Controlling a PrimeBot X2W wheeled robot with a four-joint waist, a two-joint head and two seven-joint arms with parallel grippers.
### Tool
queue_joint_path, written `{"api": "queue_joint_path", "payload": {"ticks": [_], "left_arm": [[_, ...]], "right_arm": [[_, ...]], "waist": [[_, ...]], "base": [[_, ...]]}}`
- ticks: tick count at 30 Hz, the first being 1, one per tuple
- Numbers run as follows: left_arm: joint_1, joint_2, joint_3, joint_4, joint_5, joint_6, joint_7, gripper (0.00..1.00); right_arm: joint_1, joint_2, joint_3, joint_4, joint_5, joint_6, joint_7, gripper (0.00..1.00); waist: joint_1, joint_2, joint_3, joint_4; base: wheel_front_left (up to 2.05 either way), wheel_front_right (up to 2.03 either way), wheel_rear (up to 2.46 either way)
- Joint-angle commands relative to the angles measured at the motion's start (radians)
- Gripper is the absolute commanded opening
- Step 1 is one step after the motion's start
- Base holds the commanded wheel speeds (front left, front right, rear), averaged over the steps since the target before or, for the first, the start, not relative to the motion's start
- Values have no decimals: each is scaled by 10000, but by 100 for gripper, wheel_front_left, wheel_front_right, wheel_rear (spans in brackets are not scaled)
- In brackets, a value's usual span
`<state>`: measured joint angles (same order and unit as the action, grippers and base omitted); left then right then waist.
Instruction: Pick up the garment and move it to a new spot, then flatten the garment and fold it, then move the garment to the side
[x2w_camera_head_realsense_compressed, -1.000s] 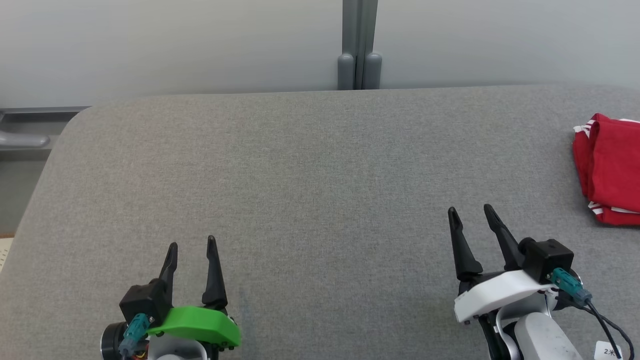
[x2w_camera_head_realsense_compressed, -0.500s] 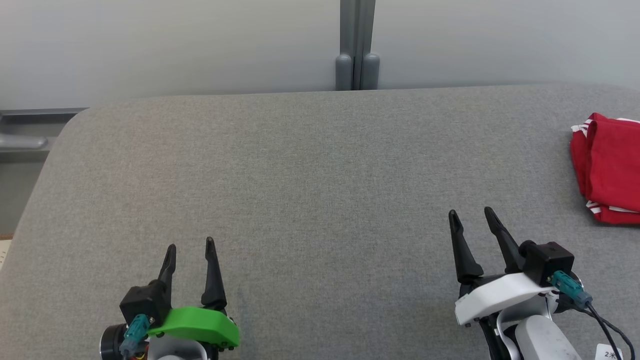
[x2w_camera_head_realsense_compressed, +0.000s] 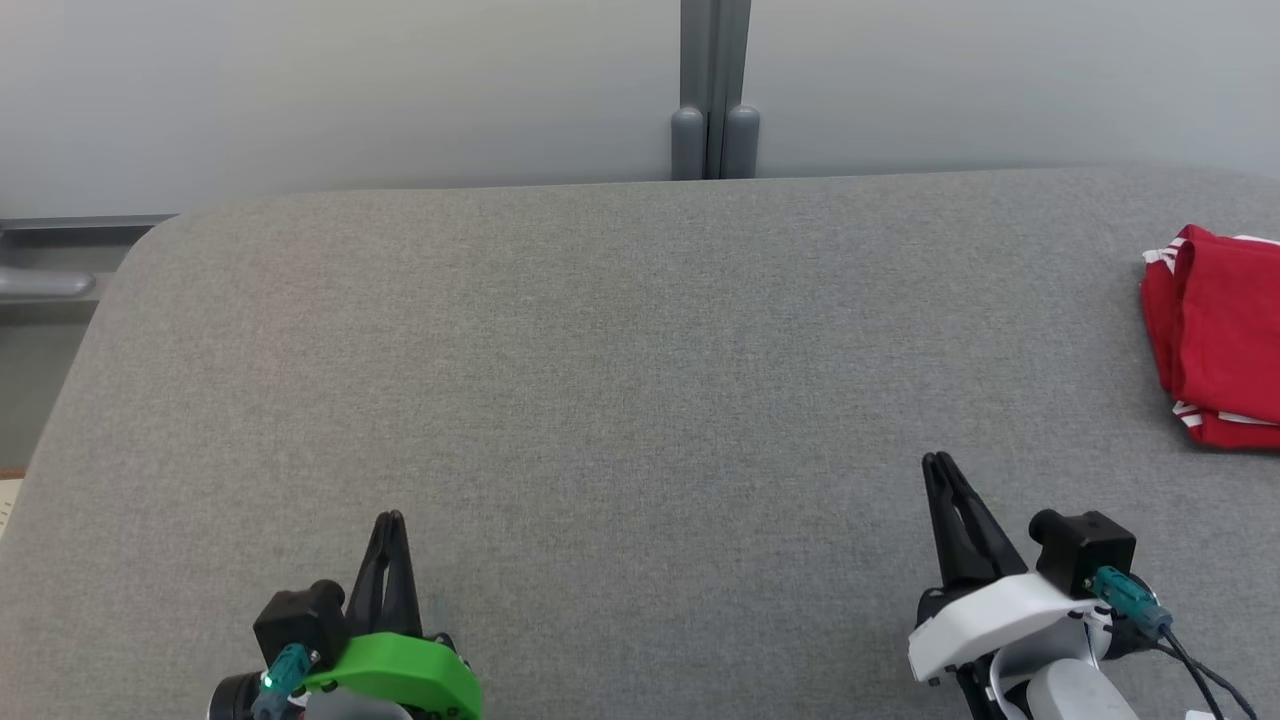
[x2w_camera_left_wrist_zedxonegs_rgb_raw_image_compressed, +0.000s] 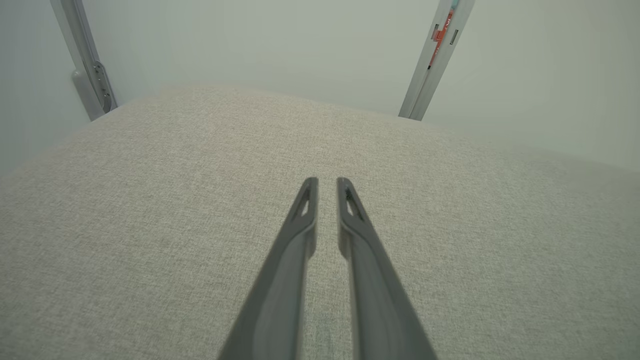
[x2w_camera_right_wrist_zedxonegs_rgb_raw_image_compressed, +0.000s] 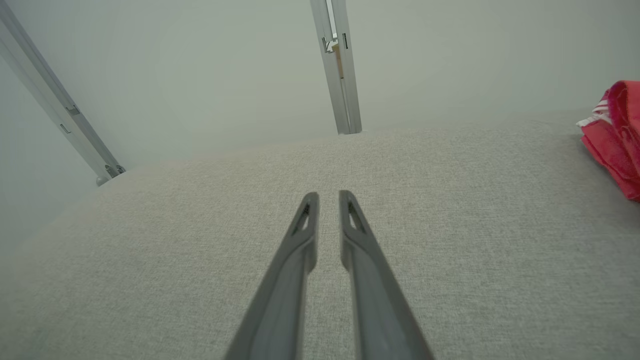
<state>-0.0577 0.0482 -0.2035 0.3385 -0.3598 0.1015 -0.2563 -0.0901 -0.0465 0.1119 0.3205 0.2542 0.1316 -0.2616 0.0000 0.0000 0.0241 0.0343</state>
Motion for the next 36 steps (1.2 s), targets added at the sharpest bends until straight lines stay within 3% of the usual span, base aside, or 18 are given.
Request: {"api": "queue_joint_path", "payload": {"ticks": [1,36], "left_arm": [[-14,0,34,-26,-165,-31,44,0],[-272,44,1306,-419,-5277,-980,1522,0]], "right_arm": [[-6,-1,-16,-35,182,0,33,0],[-109,-165,-764,-368,5856,-5,1419,0]], "waist": [[0,0,-2,-3],[0,0,-60,-97]], "base": [[0,0,0],[0,0,0]]}}
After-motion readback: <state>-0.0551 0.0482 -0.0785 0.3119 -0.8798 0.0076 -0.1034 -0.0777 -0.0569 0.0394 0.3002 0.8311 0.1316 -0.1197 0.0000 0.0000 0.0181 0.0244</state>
